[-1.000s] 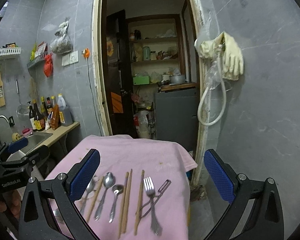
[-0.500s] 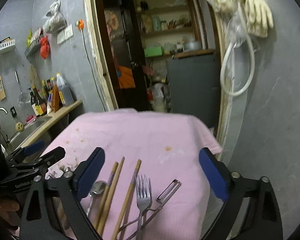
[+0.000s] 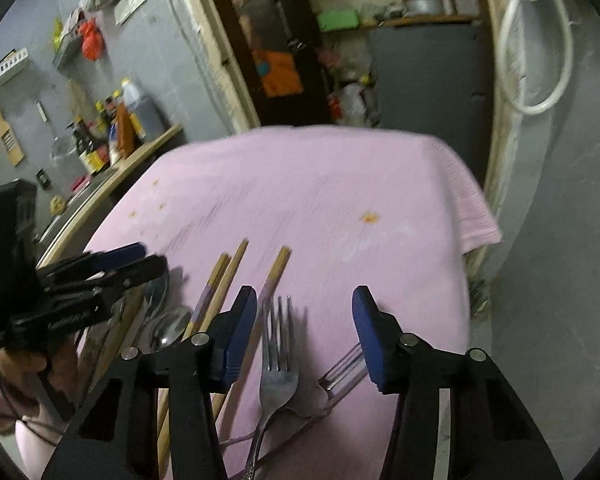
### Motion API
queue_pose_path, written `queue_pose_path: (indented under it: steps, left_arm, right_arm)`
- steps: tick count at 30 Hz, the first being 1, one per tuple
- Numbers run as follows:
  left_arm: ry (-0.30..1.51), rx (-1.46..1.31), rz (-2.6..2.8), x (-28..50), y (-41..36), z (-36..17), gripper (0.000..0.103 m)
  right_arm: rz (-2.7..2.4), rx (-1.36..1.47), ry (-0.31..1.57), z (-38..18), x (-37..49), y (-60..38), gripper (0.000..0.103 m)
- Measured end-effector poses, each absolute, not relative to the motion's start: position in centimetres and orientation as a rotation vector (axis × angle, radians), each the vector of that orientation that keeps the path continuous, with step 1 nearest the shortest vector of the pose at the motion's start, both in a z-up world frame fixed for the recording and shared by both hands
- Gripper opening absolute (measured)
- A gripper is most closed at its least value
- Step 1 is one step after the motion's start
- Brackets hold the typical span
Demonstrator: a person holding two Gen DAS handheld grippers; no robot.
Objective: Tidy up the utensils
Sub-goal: 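Move both tools forward over the row of utensils on the pink cloth, then close the right gripper on the silver fork while the left gripper grasps a thin utensil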
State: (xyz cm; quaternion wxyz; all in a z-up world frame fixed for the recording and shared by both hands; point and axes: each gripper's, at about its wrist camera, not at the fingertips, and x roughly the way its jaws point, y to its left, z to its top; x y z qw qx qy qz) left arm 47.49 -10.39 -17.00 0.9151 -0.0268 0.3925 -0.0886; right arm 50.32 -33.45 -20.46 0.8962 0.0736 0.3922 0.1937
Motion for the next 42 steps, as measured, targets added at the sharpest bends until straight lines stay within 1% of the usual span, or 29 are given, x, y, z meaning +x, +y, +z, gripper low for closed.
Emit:
queue_pose_path:
  steps: [3,7,11,12,14,16,19,22,28,37,38,42]
  left_arm:
    - [0.843,-0.063,-0.205,48.0,-10.2,-17.8,0.041]
    - [0.869,-0.074,-0.237,48.6,-10.2,-18.3,0.038]
    - [0.877,-0.040,-0.277,48.6,-10.5,-18.4,0.034]
    - [0.881,-0.033,-0.287,48.6,-10.4,-18.4,0.032]
    - [0.892,-0.012,-0.307,49.0,-10.5,-18.3,0.028]
    - [0.905,-0.004,-0.322,49.2,-10.5,-18.2,0.020]
    - [0.922,0.004,-0.321,49.3,-10.5,-17.9,0.010]
    - [0.929,-0.002,-0.320,49.4,-10.4,-17.5,0.007]
    - [0.927,-0.003,-0.315,48.7,-10.5,-16.5,0.004]
    - [0.897,0.009,-0.291,46.6,-11.4,-15.0,0.003]
    - [0.890,0.013,-0.286,46.2,-11.5,-14.7,0.003]
    - [0.866,0.019,-0.292,44.6,-11.6,-14.0,0.002]
  right_arm:
    - [0.444,0.138,0.846,-21.4,50.5,-32.9,0.038]
    - [0.490,0.128,0.886,-22.1,50.6,-32.5,0.035]
    - [0.516,0.131,0.902,-22.2,50.9,-32.6,0.028]
    - [0.522,0.134,0.907,-22.2,51.0,-32.6,0.025]
    - [0.541,0.139,0.922,-22.1,51.2,-32.5,0.023]
    - [0.555,0.137,0.934,-22.0,51.3,-32.4,0.017]
    - [0.567,0.110,0.954,-21.8,51.4,-32.0,0.016]
    - [0.561,0.074,0.960,-21.5,51.3,-31.8,0.015]
    - [0.506,0.040,0.928,-19.8,49.9,-31.5,0.015]
    - [0.432,0.051,0.910,-18.4,48.0,-31.8,0.014]
    - [0.422,0.056,0.905,-18.2,47.7,-31.9,0.003]
    - [0.371,0.076,0.888,-17.6,46.4,-31.7,0.003]
